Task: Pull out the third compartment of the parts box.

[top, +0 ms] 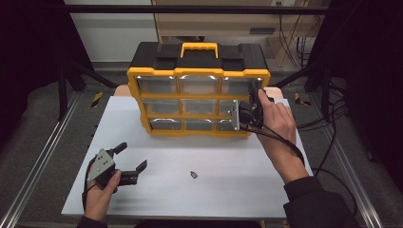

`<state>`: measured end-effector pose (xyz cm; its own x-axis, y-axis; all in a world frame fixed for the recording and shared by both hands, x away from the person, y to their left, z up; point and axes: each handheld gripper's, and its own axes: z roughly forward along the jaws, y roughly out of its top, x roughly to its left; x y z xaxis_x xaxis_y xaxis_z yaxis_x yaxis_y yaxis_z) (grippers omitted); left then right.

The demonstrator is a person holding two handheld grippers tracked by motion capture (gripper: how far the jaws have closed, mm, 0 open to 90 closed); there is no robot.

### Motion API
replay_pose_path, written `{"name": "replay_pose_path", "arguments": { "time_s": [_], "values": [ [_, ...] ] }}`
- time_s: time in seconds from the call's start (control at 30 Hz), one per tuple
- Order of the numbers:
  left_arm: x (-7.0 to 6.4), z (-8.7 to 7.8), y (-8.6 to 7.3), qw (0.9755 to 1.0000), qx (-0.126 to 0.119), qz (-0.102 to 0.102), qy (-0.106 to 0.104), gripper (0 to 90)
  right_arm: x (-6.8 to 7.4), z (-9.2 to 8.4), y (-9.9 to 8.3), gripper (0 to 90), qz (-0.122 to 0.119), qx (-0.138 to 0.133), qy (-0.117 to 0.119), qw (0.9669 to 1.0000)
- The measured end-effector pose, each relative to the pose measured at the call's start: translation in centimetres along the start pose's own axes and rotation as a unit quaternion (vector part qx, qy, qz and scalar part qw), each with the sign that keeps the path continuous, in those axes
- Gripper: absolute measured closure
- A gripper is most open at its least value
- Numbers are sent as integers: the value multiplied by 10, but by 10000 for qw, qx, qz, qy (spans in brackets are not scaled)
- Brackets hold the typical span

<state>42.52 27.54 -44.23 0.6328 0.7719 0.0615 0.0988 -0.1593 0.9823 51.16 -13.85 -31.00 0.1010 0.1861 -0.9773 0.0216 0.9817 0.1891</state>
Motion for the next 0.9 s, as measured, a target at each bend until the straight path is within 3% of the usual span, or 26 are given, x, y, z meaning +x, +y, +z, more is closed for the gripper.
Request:
{"name": "replay_pose_path", "arguments": {
  "time_s": [0.47,0.9],
  "values": [
    [0,0,0,10000,-11,-11,3,16,9,6,1,784,-373,34,-363,9986],
    [0,-1,1,10000,-9,34,18,17,18,8,2,815,-485,87,-724,9962]
  ]
}}
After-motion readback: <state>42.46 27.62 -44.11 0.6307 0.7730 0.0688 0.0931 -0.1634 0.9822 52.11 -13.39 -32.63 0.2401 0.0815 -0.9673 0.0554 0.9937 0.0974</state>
